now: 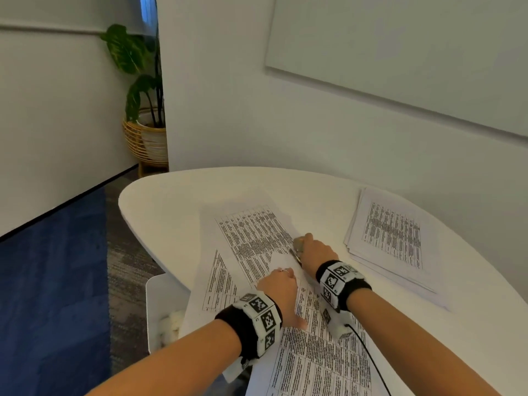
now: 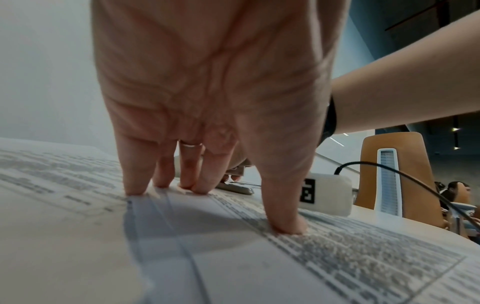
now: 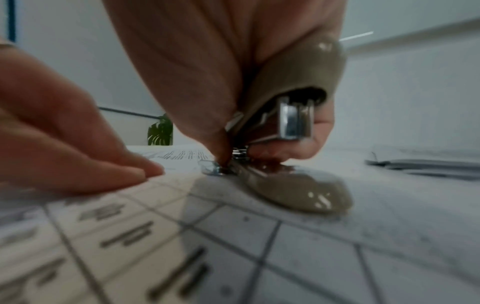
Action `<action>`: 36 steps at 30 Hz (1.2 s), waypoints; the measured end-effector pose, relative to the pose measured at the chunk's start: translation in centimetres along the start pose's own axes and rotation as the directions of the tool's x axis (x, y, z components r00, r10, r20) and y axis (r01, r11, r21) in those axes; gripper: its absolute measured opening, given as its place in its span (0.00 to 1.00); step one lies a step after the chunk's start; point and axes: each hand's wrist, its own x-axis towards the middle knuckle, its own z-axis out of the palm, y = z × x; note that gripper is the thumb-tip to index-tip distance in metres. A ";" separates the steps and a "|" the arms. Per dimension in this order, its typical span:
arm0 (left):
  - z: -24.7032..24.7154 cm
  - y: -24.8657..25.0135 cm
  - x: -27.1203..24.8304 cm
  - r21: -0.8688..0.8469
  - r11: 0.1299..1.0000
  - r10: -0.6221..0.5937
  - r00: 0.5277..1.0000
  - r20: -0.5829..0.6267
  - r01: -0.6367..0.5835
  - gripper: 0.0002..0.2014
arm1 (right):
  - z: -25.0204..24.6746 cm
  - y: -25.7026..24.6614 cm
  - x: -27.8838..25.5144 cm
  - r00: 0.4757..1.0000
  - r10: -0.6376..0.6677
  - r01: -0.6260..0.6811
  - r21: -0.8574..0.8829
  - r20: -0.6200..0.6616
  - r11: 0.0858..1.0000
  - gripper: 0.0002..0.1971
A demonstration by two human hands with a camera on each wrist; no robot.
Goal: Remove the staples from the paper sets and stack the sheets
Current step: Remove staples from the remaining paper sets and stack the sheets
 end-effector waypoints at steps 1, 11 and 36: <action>-0.1 -0.1 0.0 -0.002 1.000 0.007 1.000 -0.003 -0.007 0.39 | -0.2 0.1 0.2 1.000 0.000 0.000 0.021 0.000 1.000 0.15; -0.5 -2.1 -0.4 -0.040 0.999 -0.028 1.000 0.014 0.028 0.42 | 0.2 1.9 -3.2 0.993 -0.096 0.092 0.052 0.069 0.994 0.16; -0.1 -2.1 0.0 0.054 0.998 -0.037 0.999 0.004 0.037 0.42 | -0.5 -1.1 -2.9 0.991 -0.084 0.092 -0.078 0.099 0.993 0.18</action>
